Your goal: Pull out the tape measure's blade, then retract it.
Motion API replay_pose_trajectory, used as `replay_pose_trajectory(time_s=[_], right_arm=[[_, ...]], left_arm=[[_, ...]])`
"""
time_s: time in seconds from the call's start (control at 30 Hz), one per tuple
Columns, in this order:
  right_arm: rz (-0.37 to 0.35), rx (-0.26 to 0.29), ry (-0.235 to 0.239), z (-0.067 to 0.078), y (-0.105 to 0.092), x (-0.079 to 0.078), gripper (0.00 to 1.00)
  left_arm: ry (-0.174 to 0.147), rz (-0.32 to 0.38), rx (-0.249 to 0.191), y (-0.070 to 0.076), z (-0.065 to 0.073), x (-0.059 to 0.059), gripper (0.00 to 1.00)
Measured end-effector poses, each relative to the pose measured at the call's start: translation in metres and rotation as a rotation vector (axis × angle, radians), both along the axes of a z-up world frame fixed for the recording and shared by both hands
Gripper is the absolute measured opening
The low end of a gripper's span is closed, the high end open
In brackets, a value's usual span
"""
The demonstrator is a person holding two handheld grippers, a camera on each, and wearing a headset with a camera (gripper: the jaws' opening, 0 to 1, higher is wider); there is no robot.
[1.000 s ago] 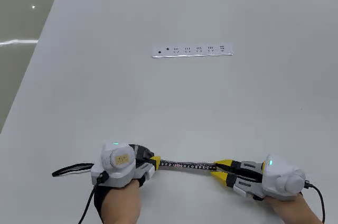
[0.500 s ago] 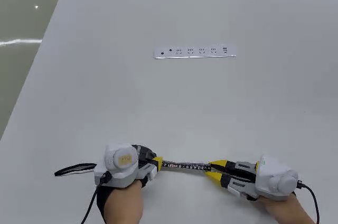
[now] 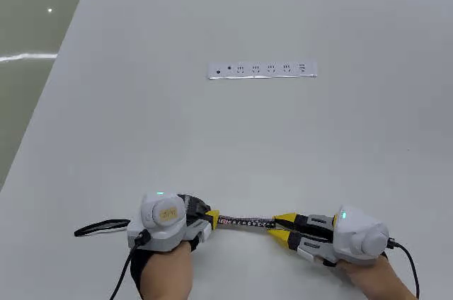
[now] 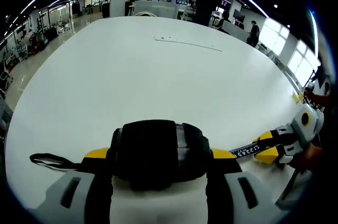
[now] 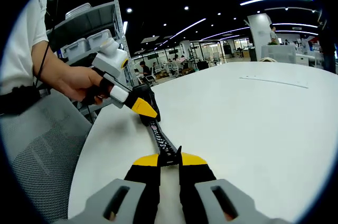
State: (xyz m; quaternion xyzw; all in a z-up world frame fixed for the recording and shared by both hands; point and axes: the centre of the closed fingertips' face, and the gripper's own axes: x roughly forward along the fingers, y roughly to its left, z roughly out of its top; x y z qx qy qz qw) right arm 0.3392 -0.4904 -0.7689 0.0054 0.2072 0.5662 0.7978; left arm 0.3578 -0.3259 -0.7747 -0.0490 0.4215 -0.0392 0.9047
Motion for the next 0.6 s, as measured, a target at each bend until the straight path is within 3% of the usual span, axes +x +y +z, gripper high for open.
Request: replay_pose_trajectory(time_s=[0.6], right_arm=[[0.022, 0.000, 0.002, -0.001, 0.018, 0.002, 0.11]], left_arm=[[0.000, 0.002, -0.004, 0.000, 0.000, 0.001, 0.70]])
